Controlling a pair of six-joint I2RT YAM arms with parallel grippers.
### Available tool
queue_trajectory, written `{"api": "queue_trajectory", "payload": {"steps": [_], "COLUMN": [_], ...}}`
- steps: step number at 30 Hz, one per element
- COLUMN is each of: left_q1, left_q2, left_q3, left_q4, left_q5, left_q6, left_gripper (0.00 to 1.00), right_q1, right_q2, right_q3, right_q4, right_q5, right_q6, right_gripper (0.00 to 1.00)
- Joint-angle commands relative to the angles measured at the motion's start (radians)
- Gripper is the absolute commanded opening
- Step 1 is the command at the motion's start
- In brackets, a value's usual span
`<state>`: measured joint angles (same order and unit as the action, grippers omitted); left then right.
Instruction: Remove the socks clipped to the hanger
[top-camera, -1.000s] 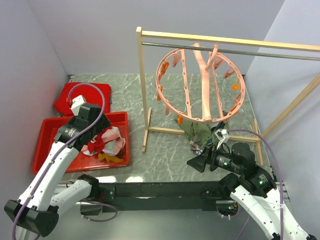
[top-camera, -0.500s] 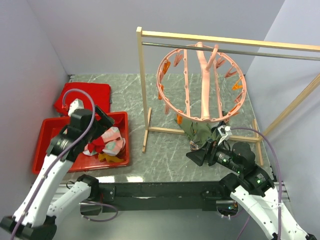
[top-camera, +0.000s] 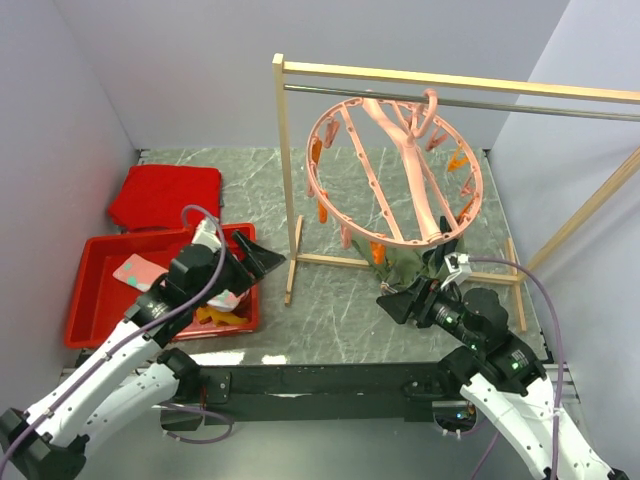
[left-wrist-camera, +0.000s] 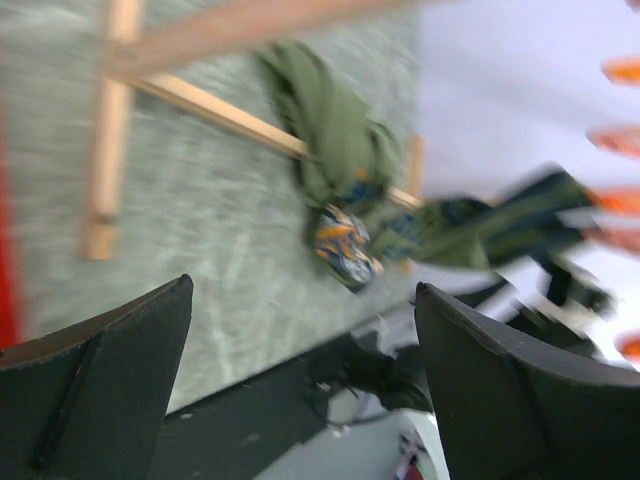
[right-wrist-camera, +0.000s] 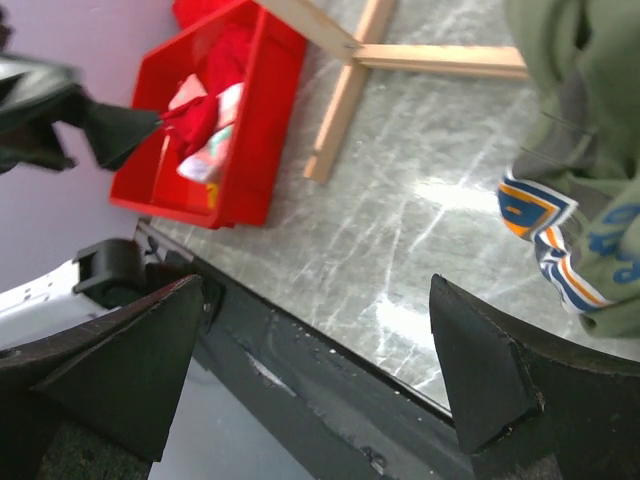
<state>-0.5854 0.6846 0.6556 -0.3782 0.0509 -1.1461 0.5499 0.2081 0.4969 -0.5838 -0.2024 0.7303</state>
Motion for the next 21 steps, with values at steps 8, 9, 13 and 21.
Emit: {"api": "queue_trajectory", "payload": {"steps": [8, 9, 13, 21], "left_q1": [-0.108, -0.108, -0.108, -0.108], "left_q2": [-0.068, -0.083, -0.218, -0.554], "left_q3": [-0.163, -0.189, -0.284, -0.652], "left_q4": [0.364, 0.371, 0.465, 0.837], "left_q5": [0.101, 0.102, 0.101, 0.04], "left_q6": [-0.159, -0.164, -0.214, -0.552], "left_gripper": [0.96, 0.96, 0.96, 0.96], "right_q1": [0.001, -0.001, 0.001, -0.002], "right_q2": [-0.026, -0.026, -0.065, -0.327], "right_q3": [-0.132, -0.138, -0.194, -0.418], "right_q4": [0.091, 0.107, 0.173, 0.472], "right_q5": [0.038, 0.029, -0.047, -0.235], "right_q6": [0.115, 0.119, 0.142, 0.336], "right_gripper": [1.0, 1.0, 1.0, 1.0]}}
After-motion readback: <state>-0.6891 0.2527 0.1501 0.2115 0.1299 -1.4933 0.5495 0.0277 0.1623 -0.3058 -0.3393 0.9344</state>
